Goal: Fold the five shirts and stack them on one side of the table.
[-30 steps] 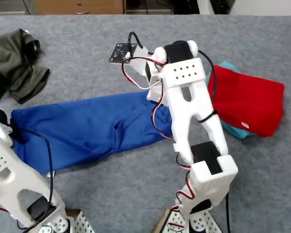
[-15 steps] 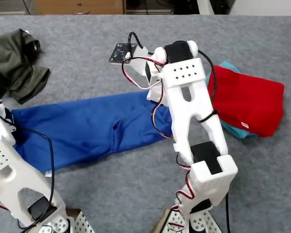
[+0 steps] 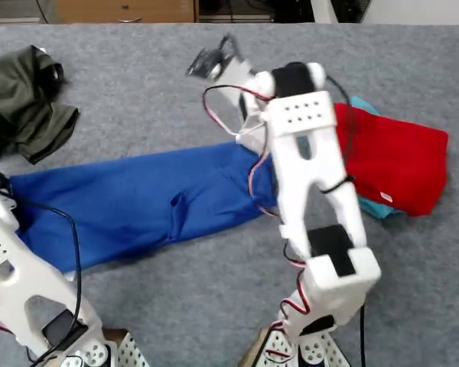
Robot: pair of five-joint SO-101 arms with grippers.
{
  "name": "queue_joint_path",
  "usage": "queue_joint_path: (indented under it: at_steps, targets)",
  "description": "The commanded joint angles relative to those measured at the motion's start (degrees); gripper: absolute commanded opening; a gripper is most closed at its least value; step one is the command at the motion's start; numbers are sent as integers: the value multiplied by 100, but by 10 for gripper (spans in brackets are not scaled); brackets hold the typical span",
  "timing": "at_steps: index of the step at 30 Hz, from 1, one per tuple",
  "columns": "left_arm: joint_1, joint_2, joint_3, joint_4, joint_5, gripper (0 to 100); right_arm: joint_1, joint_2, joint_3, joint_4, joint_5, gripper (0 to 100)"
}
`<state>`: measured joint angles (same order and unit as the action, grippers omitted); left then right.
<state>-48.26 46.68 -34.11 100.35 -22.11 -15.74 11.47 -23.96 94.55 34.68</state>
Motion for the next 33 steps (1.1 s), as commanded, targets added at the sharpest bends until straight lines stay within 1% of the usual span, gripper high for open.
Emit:
queue_joint_path:
  at_steps: [1,6,8,10,14,17,20,25,29,33]
  targets:
    - [-62,-1015,387,70,-35,18,295,-857,-48,-545,-422,4]
    - [800,-2765,1477,62,-18,18,769,-1490,13,-1178,-949,5]
    - [1257,-3495,1864,62,-9,18,1051,-1499,127,-1477,-1169,5]
    - [1811,-4110,2303,53,18,18,1270,-1490,391,-1829,-1231,5]
    - [3121,-4840,3086,53,589,18,1640,-1631,567,-2189,-1064,5]
    - [4062,-5042,3270,53,1178,18,1965,-1692,655,-2505,-1108,5]
    - [4958,-5042,3103,53,1705,19,2308,-1780,699,-2699,-1073,5]
    - [6277,-4866,2268,44,2171,19,2985,-2009,699,-2857,-1064,5]
    - [6901,-4171,1363,44,2488,19,3292,-2158,743,-2971,-1064,5]
    - [7147,-3160,448,44,2778,19,3354,-2193,743,-2971,-1064,5]
